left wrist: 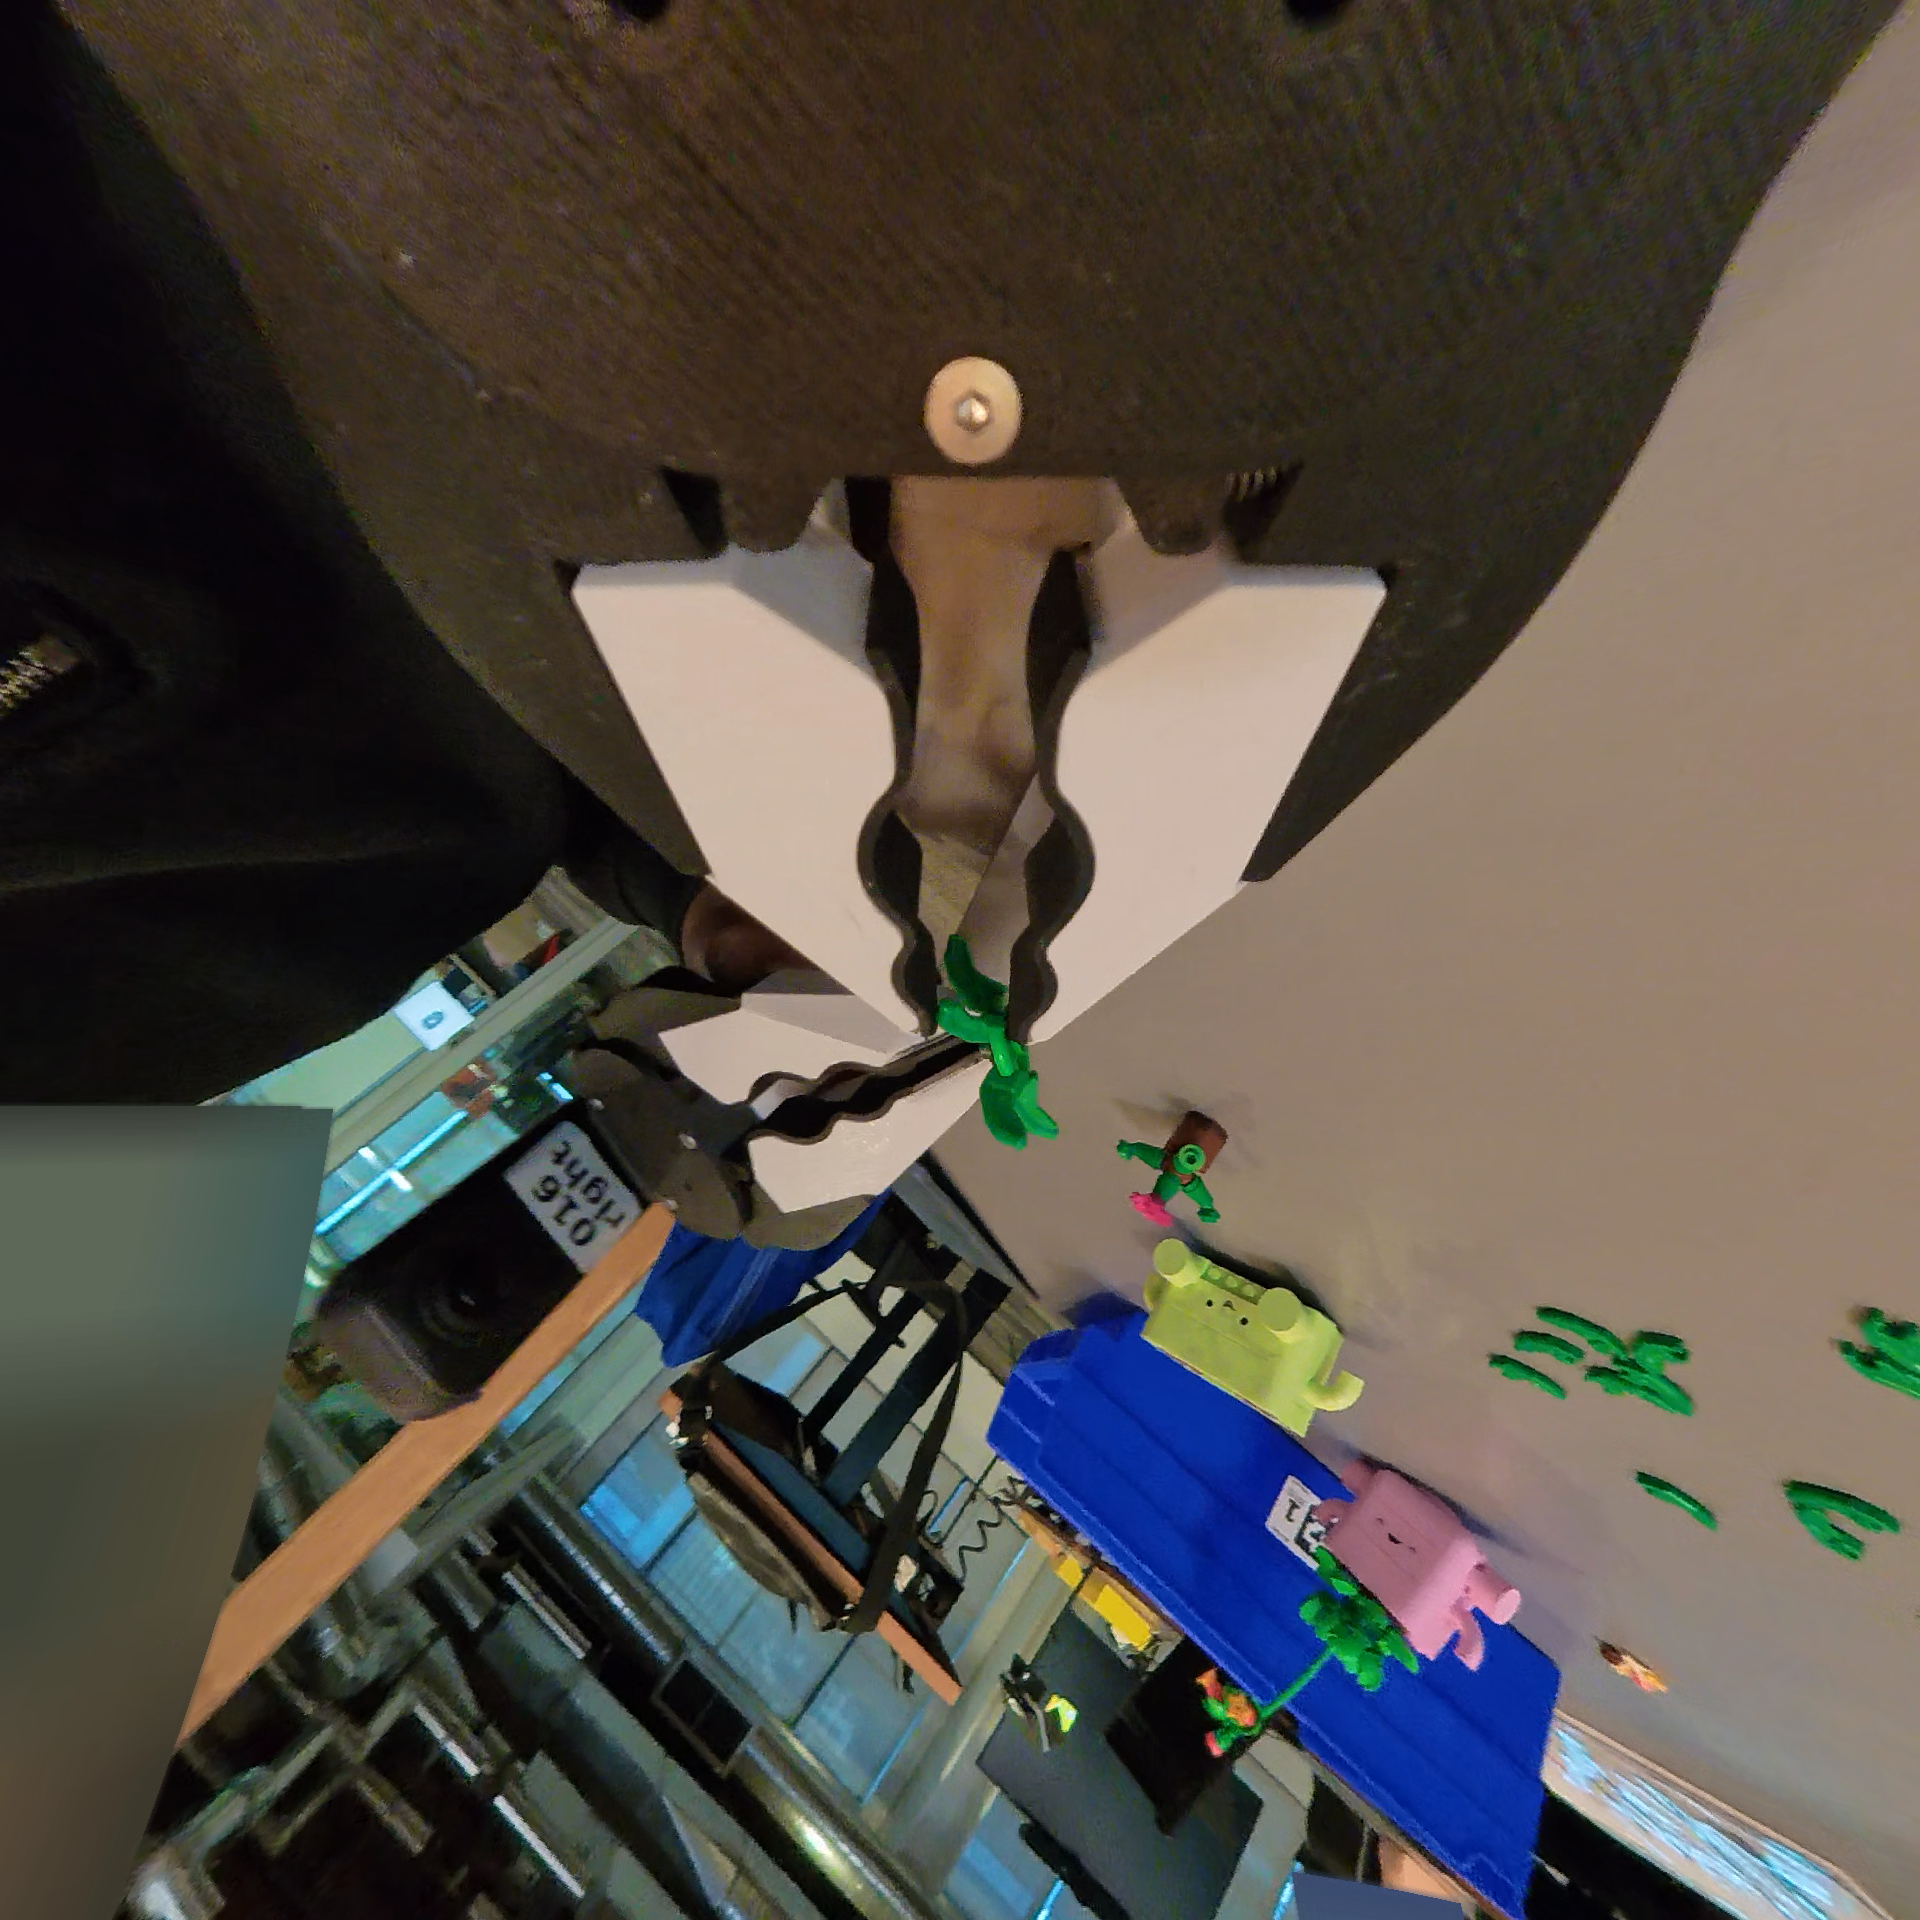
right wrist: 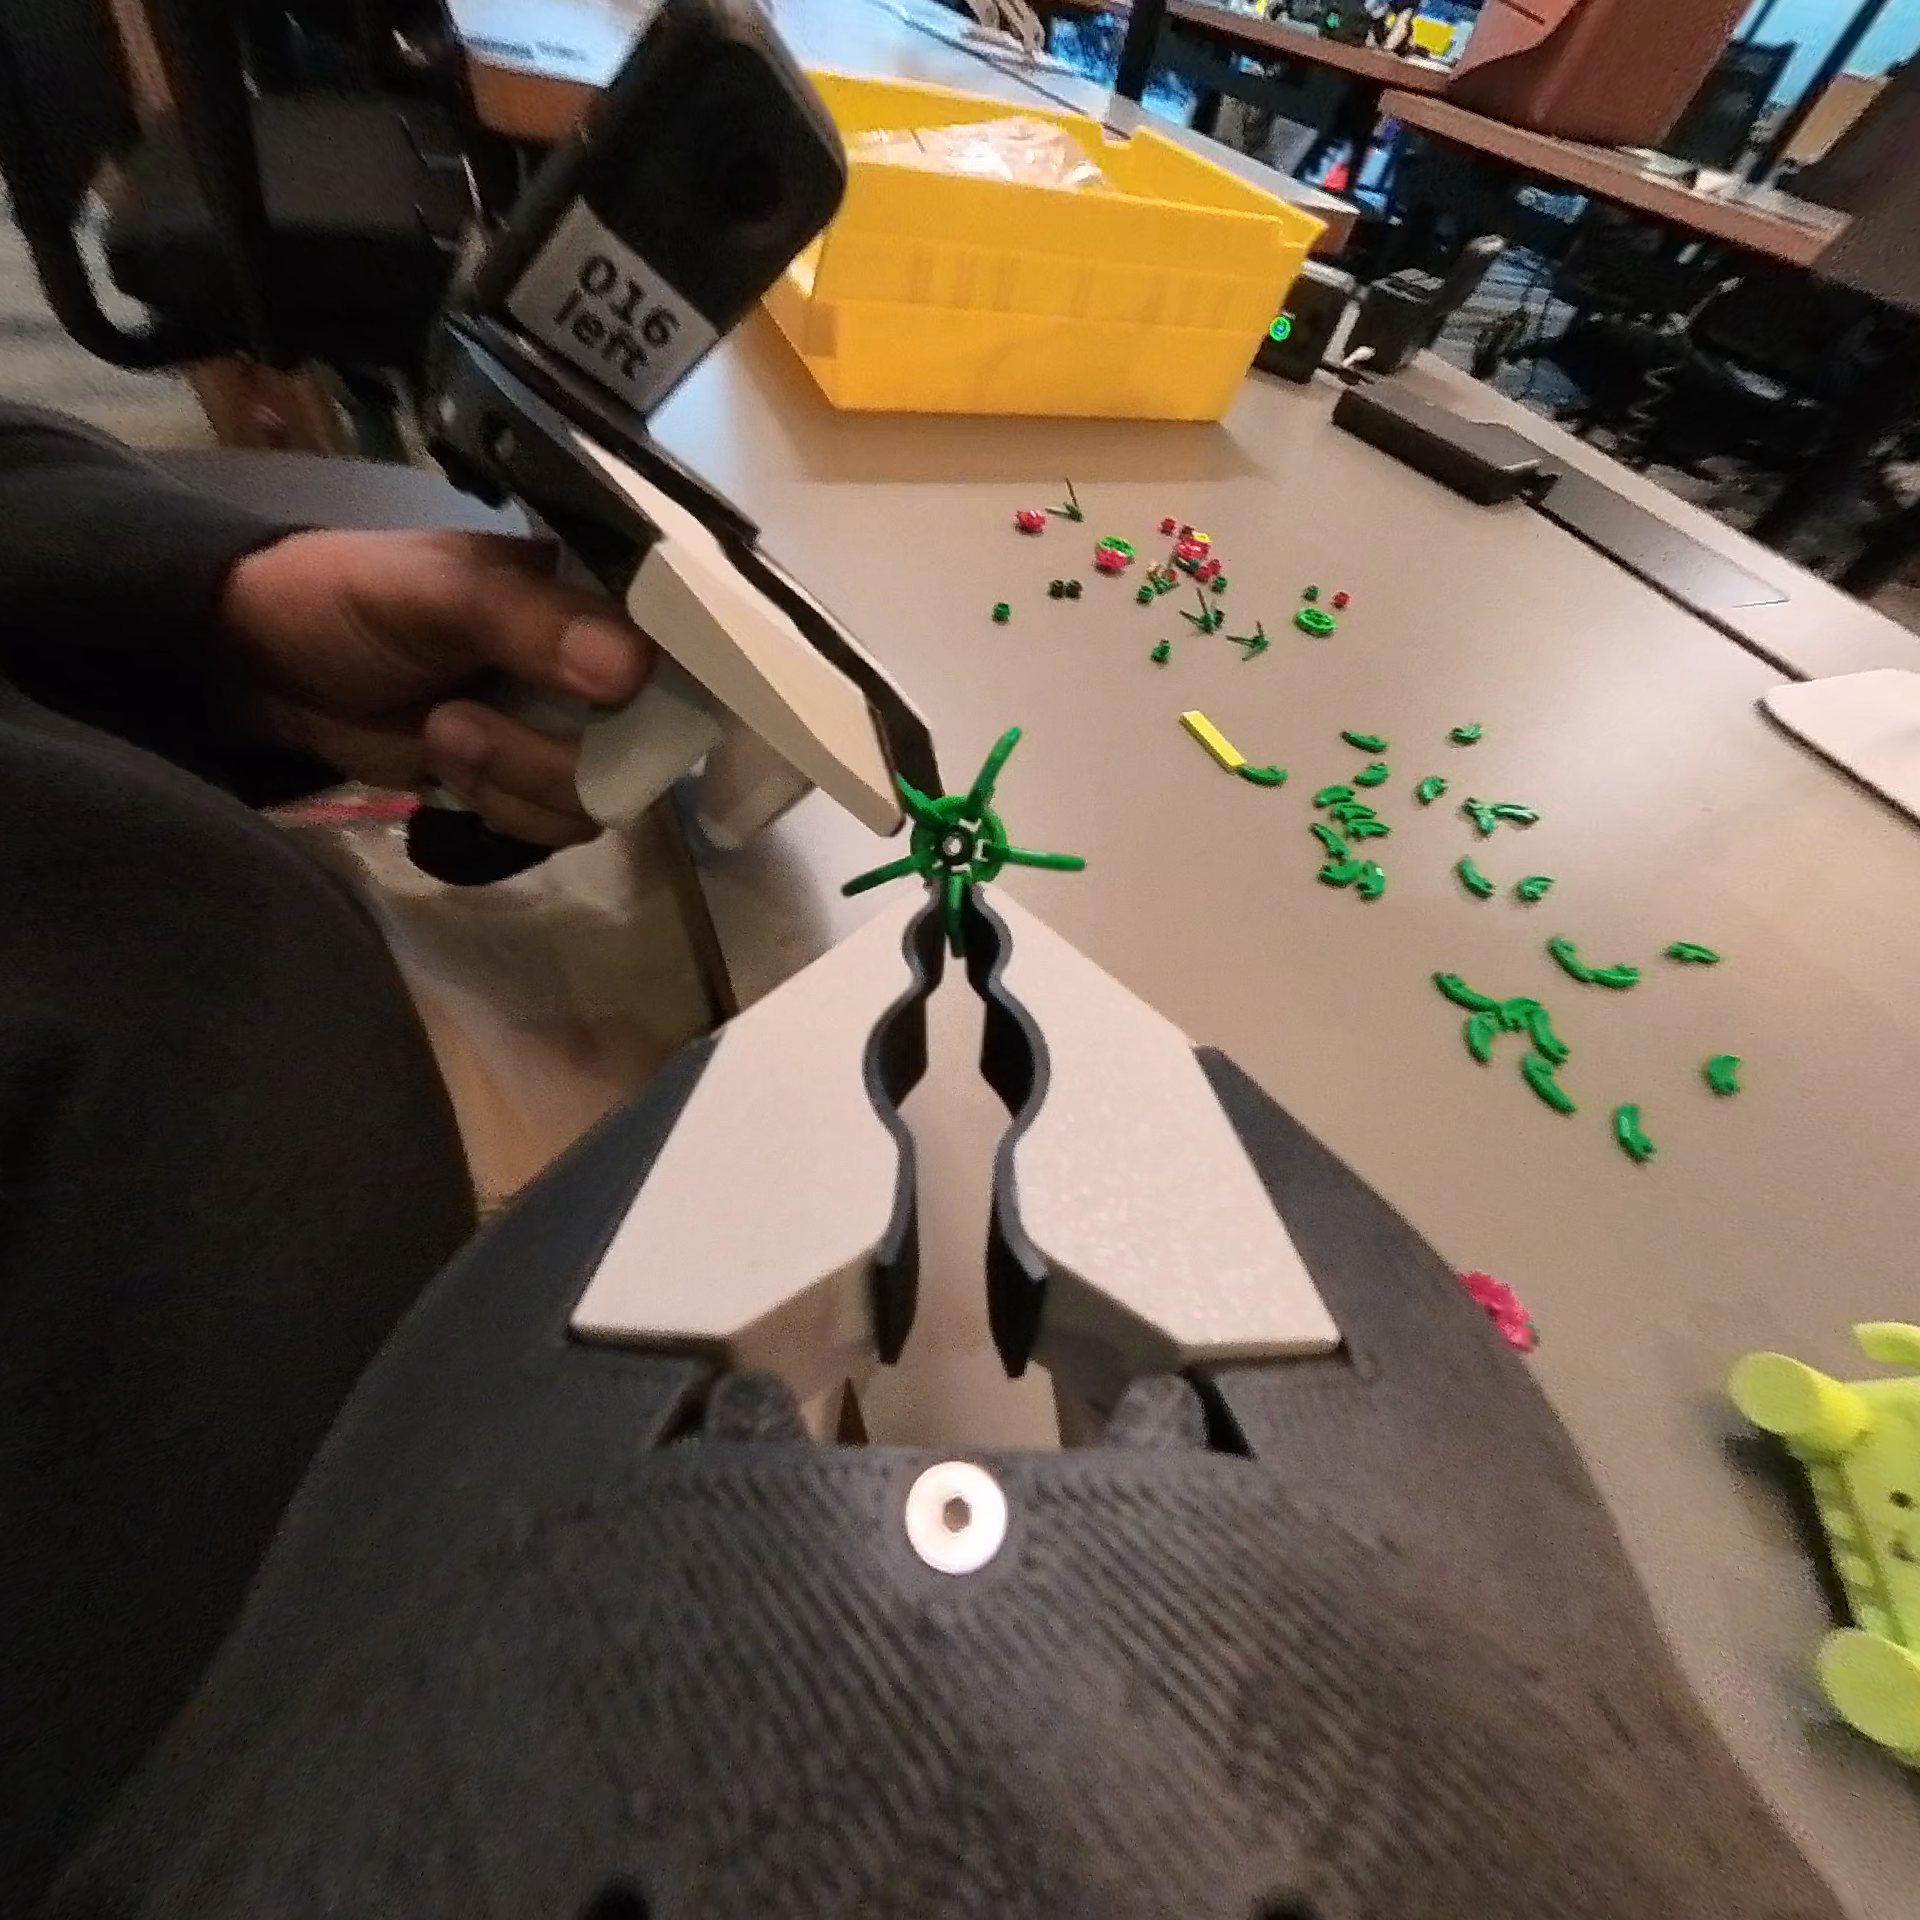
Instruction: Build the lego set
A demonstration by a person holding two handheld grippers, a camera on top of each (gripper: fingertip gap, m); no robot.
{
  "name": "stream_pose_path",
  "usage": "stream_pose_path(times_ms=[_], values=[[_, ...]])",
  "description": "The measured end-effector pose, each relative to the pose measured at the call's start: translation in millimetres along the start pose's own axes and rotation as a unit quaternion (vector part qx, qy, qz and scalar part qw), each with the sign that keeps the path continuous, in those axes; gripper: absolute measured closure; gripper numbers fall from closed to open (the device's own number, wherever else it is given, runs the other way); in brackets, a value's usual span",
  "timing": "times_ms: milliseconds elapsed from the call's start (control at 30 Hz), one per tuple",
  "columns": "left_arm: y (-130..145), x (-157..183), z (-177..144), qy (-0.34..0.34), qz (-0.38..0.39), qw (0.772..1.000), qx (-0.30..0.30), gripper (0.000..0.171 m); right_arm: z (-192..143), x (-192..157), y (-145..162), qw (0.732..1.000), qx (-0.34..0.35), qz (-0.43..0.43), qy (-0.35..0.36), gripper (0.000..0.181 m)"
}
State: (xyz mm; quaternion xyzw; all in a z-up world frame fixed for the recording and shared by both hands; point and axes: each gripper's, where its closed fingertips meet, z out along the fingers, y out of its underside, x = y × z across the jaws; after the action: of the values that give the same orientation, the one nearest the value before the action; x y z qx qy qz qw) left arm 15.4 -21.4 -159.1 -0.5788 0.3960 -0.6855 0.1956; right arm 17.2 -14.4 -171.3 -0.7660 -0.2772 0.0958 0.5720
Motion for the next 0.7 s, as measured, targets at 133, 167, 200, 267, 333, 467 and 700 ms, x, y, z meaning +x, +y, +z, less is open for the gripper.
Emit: stream_pose_path(times_ms=[133,167,200,267,333,467,700], values=[[-2.4,8.9,-1.0,0.049,-0.038,0.998,0.008,0.164,-8.0,-2.5,-10.2,0.995,0.049,0.066,-0.054,0.180],[-3.2,10.9,-1.1,0.061,-0.047,0.997,0.011,0.164,-9.8,-2.9,-12.7,0.993,0.061,0.081,-0.066,0.180],[-3.1,11.2,-0.9,0.065,-0.054,0.996,0.011,0.164,-10.9,-3.0,-14.0,0.991,0.067,0.092,-0.074,0.180],[-2.1,10.5,-0.7,0.066,-0.057,0.996,0.011,0.164,-11.0,-3.0,-12.9,0.991,0.065,0.093,-0.076,0.180],[-3.0,11.8,-1.4,0.075,-0.063,0.995,0.014,0.164,-11.1,-3.6,-13.3,0.991,0.066,0.091,-0.077,0.180],[-6.1,18.9,-2.2,0.106,-0.076,0.991,0.025,0.165,-15.1,-4.4,-19.9,0.982,0.095,0.126,-0.104,0.180],[-8.9,24.4,-3.4,0.134,-0.090,0.986,0.036,0.165,-18.8,-5.0,-25.9,0.966,0.129,0.177,-0.140,0.180]])
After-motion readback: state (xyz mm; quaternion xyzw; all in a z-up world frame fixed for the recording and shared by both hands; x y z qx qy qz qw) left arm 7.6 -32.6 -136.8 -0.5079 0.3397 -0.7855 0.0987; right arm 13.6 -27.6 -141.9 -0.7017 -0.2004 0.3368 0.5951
